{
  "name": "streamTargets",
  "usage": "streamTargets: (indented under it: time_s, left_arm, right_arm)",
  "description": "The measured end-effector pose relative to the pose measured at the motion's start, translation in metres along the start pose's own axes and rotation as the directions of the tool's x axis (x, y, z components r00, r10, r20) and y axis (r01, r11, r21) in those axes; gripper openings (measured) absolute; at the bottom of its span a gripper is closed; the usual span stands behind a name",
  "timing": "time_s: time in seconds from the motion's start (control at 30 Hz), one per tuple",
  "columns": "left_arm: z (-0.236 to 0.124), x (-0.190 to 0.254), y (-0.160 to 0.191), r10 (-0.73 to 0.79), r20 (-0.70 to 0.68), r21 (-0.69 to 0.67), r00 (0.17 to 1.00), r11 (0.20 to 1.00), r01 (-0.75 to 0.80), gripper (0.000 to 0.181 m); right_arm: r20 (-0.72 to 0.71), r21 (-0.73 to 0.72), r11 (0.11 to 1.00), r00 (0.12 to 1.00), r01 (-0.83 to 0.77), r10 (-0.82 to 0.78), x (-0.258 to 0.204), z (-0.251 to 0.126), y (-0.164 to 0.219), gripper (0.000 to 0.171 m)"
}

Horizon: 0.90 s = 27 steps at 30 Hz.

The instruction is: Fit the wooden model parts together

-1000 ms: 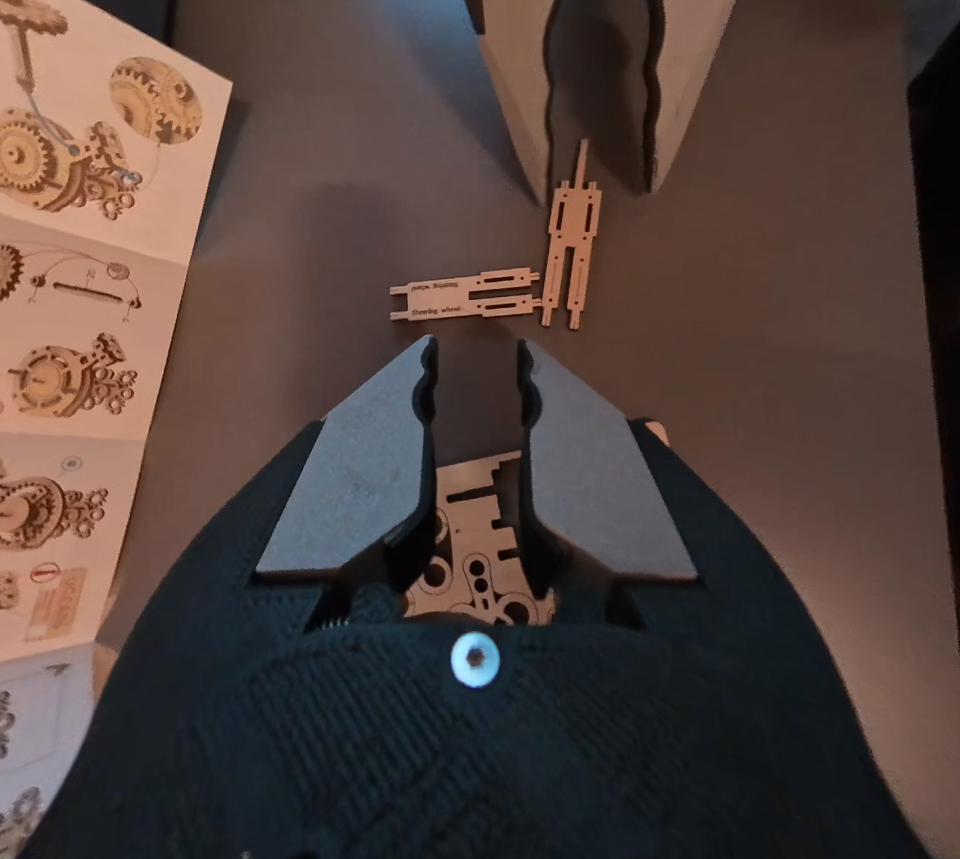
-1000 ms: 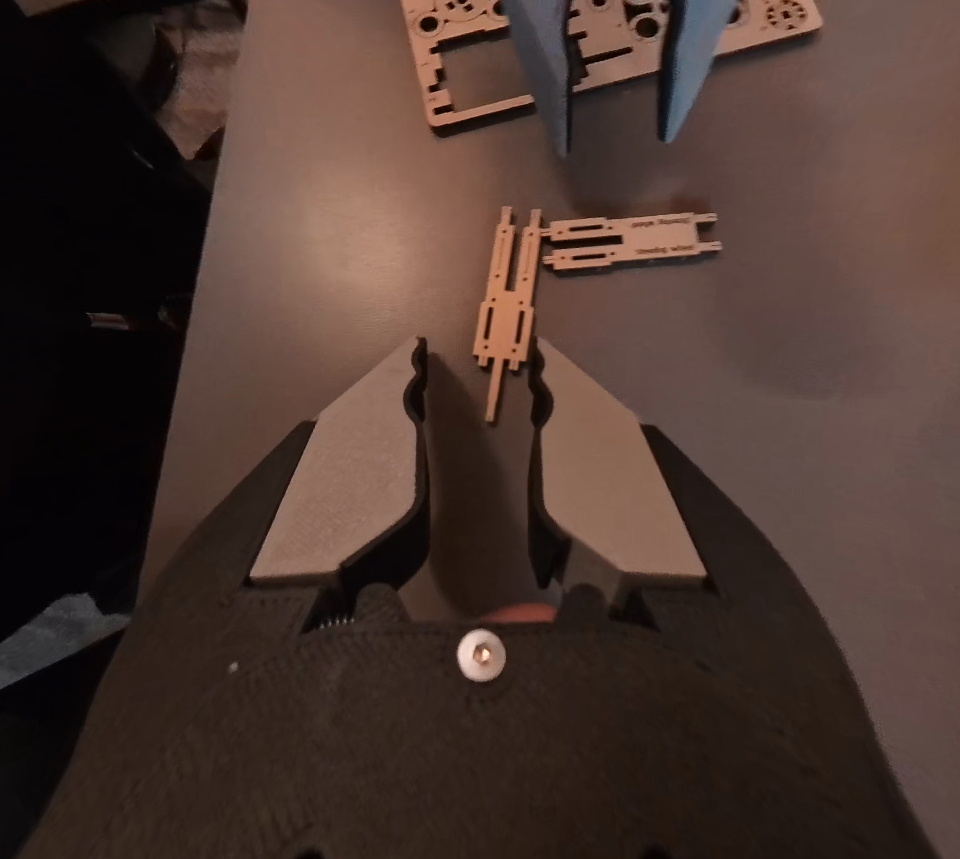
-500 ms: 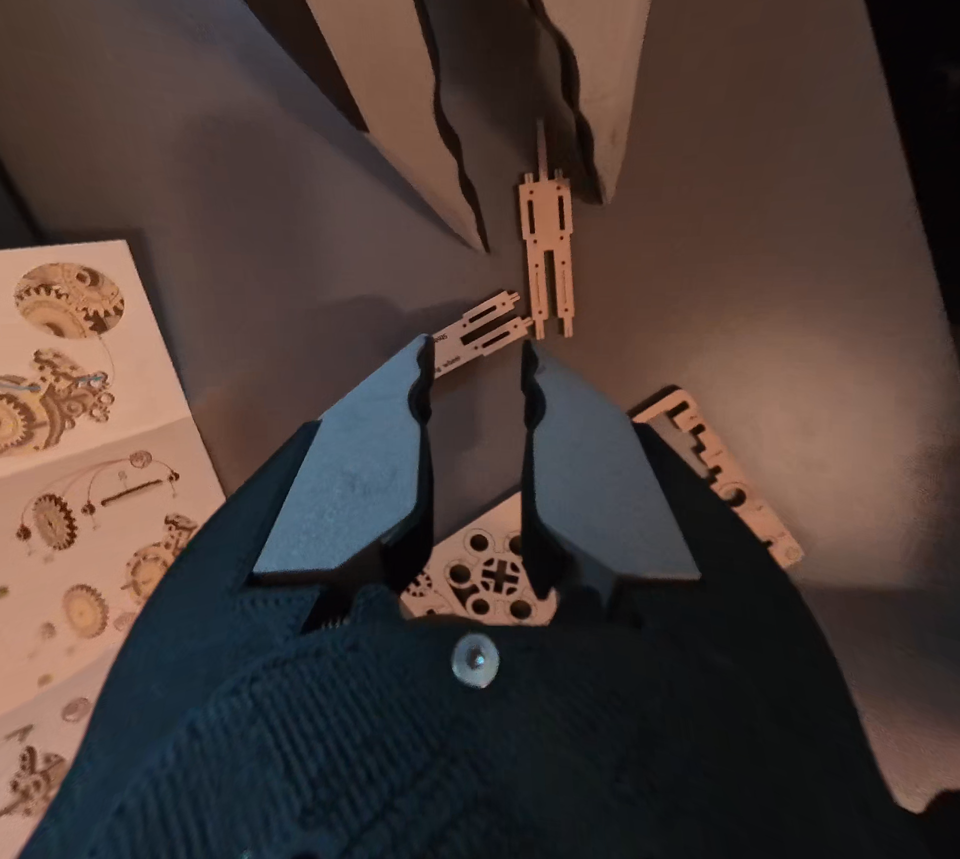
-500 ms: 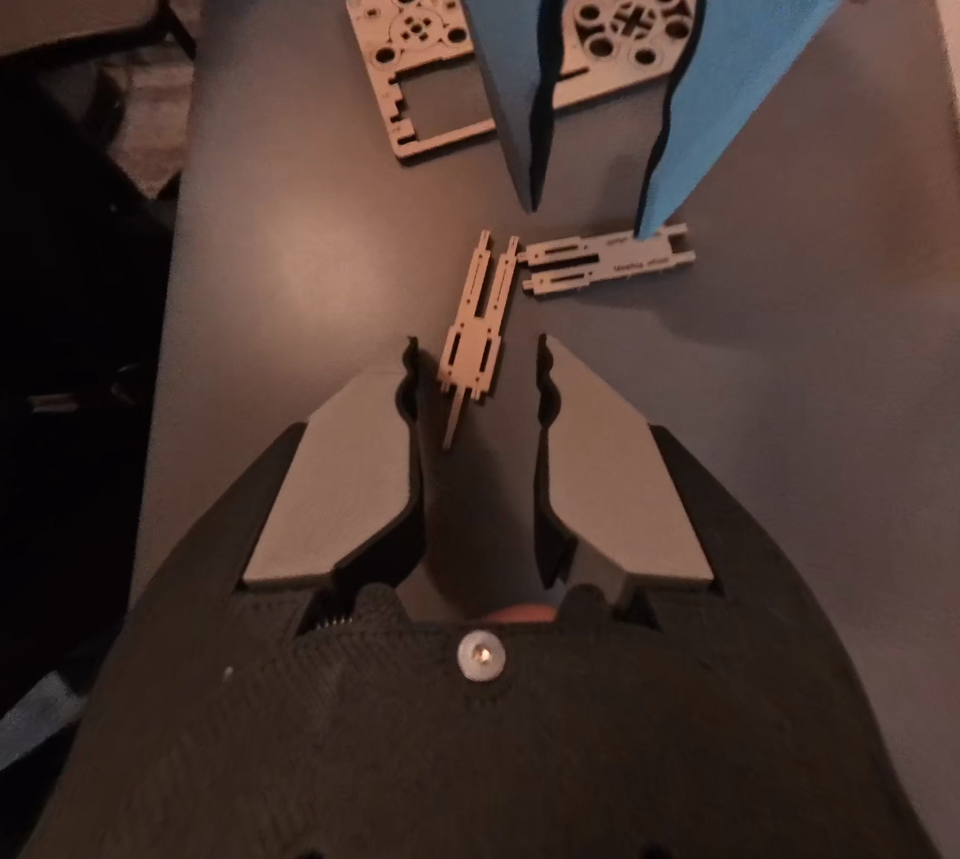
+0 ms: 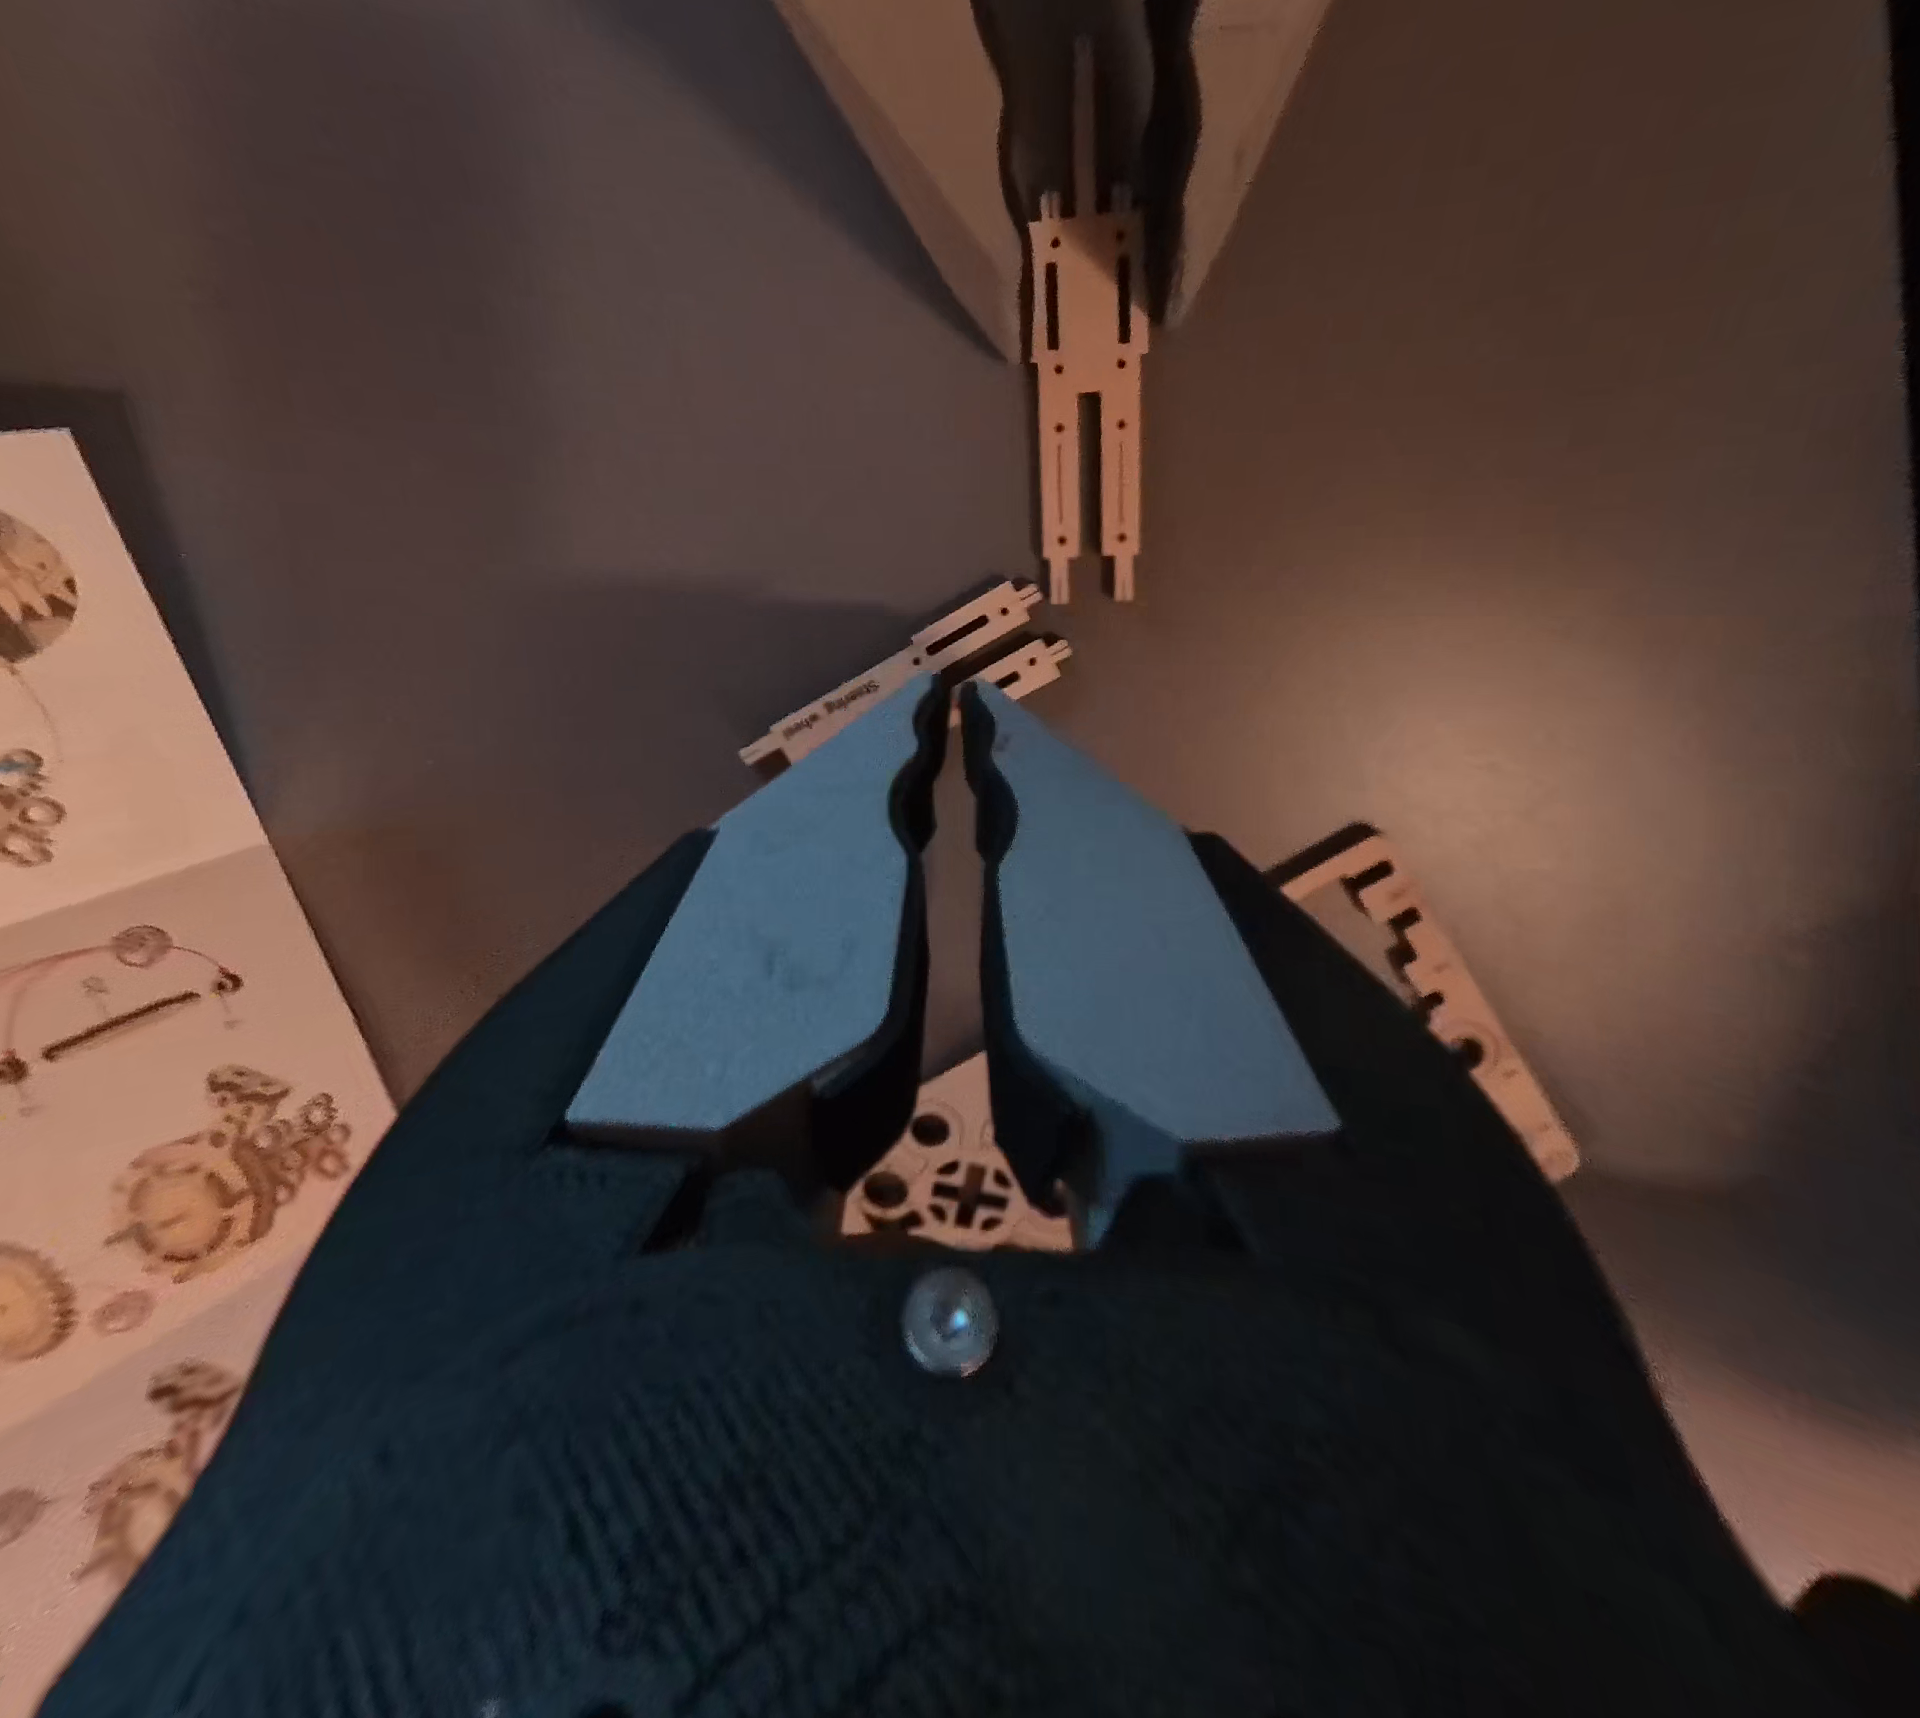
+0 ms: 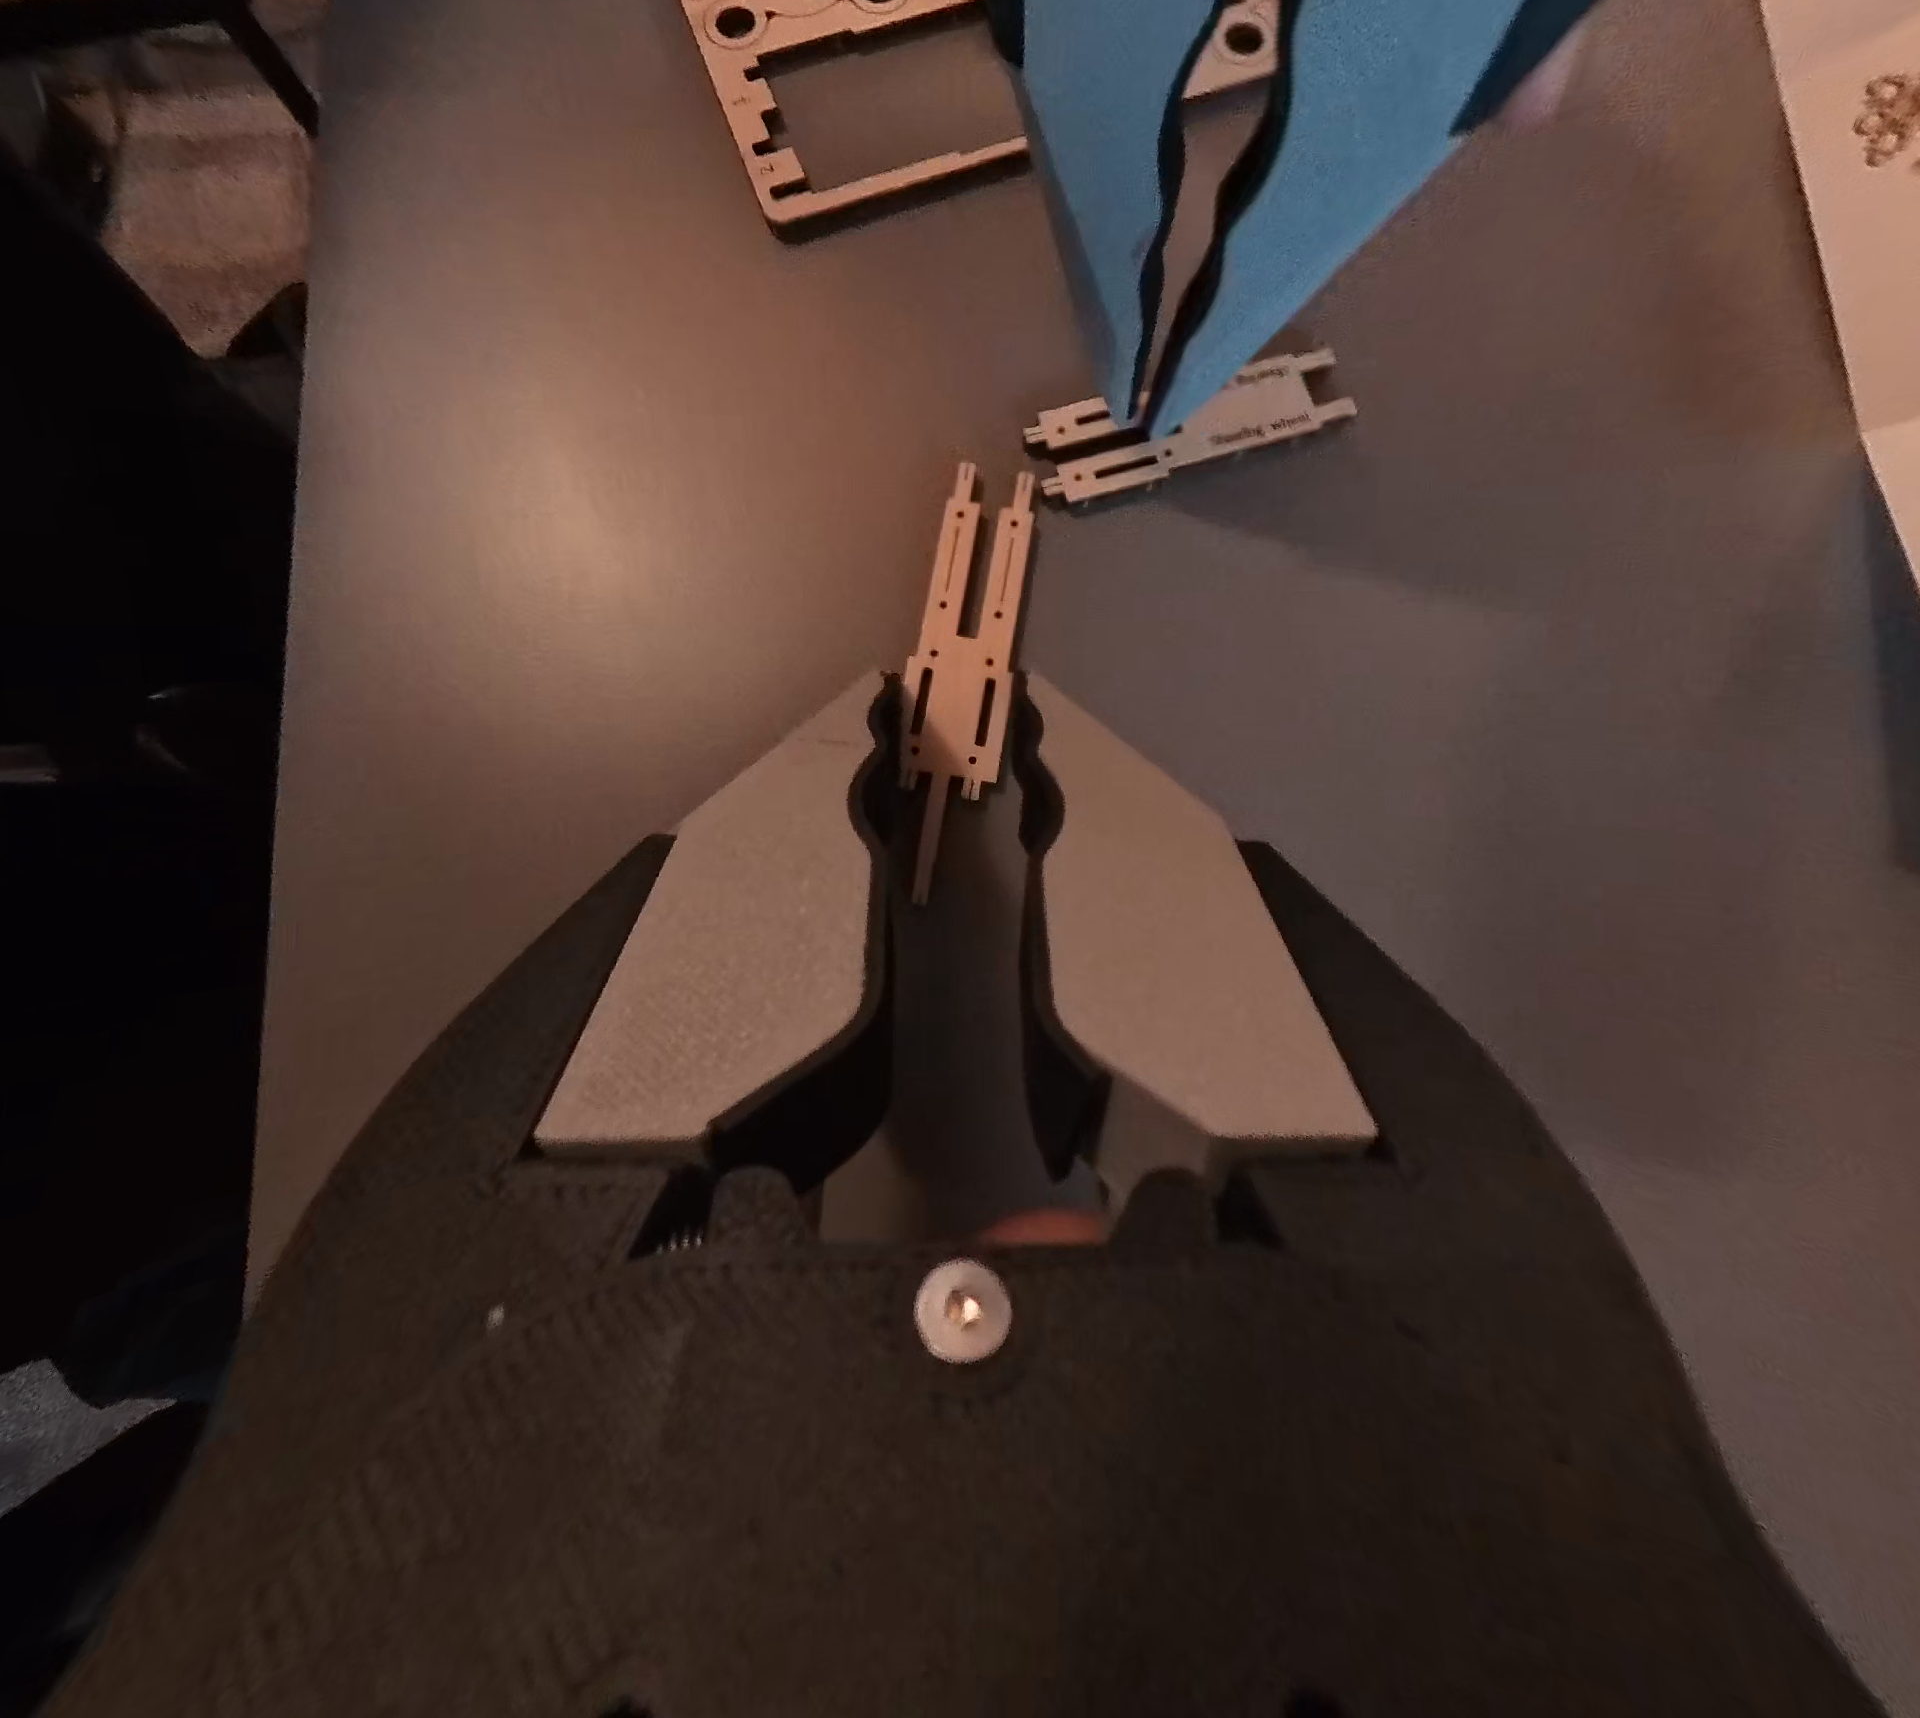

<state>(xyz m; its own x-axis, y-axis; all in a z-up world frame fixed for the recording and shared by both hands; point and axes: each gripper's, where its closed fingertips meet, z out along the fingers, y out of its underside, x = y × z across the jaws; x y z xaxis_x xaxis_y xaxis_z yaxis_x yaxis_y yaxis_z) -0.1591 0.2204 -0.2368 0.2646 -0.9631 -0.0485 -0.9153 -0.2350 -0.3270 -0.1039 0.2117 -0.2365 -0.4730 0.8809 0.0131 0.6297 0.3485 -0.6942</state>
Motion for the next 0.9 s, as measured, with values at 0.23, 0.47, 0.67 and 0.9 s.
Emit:
streamTargets:
  time_s: [0.23,0.47,0.67,0.9]
  left_arm:
    - [-0.001,-0.003,-0.009,-0.242,0.084,0.099,0.967,0.967,0.233,0.021]
    - [-0.008,-0.009,-0.003,-0.202,0.168,0.093,0.965,0.978,0.188,0.055]
    - [0.004,-0.012,-0.013,-0.243,0.170,0.170,0.955,0.962,0.214,0.045]
    - [0.009,-0.018,-0.030,-0.349,0.196,0.259,0.916,0.920,0.295,0.038]
  right_arm:
    - [-0.013,-0.008,1.000,1.000,-0.013,0.013,0.003,-0.012,0.012,0.018]
    - [-0.007,0.016,0.999,0.999,-0.035,0.035,0.004,-0.022,0.015,0.017]
    - [-0.009,0.020,0.998,0.998,-0.059,0.059,0.008,-0.026,0.019,0.017]
    - [-0.042,0.054,0.994,0.995,-0.090,0.093,0.022,-0.040,0.021,0.017]
